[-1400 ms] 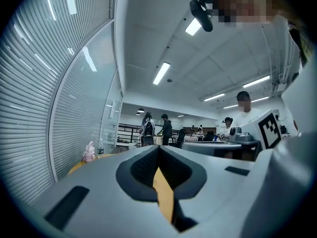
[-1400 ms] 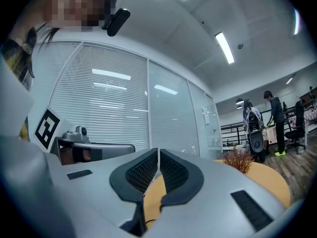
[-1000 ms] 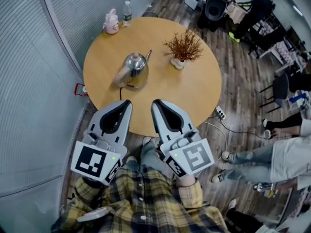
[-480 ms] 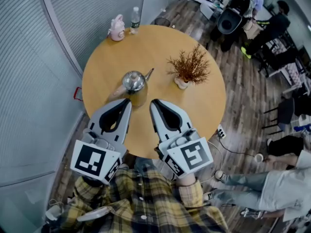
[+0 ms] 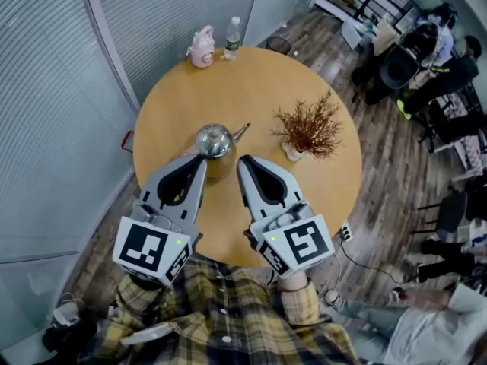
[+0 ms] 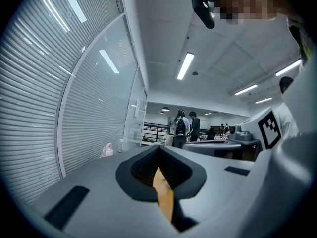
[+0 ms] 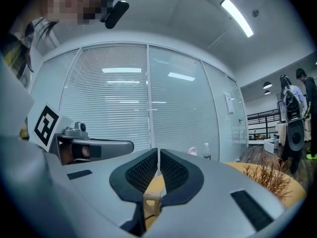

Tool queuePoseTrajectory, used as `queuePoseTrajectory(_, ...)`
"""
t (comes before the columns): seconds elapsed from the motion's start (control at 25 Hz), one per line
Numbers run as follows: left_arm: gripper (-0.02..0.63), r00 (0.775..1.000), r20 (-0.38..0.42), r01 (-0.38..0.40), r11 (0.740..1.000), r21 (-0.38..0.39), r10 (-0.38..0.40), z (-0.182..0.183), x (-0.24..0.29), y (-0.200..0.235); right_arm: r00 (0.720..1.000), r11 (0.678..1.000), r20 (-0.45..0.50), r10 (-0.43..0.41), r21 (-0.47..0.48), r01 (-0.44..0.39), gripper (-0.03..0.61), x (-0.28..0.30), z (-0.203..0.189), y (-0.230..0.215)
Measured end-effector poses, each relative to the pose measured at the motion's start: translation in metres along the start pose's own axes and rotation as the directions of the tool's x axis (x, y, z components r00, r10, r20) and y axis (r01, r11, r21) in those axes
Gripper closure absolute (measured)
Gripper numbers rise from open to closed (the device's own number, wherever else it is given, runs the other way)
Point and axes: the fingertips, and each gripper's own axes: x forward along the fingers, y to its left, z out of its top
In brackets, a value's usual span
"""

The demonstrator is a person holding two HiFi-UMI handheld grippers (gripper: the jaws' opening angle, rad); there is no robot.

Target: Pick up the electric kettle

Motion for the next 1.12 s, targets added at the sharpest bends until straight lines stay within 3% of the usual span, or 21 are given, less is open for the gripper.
queuePoseTrajectory(0.8,0.612,0.996,-0.056,-0.065,0.998,-0.012,0.064,-0.03,0.004,0.043,1.0,1.0,-0.021,-0.002,0.029,0.002,0.54,0.03,-0.017,-0.004)
queuePoseTrajectory(0.92,0.603,0.994,-0.076,-0.077,0.997,-0.019,0.076,-0.043,0.003,0.05,1.0,0.999,-0.026,-0.008,0.043,0.009,0.54,0.03,-0.024,-0.007)
queuePoseTrajectory(1.12,0.535,0.99,-0.106,-0.098,0.995,-0.027,0.094,-0.067,0.005,0.06,0.999,0.998,-0.034,-0.012,0.06,0.014,0.54,0.032,-0.034,-0.01)
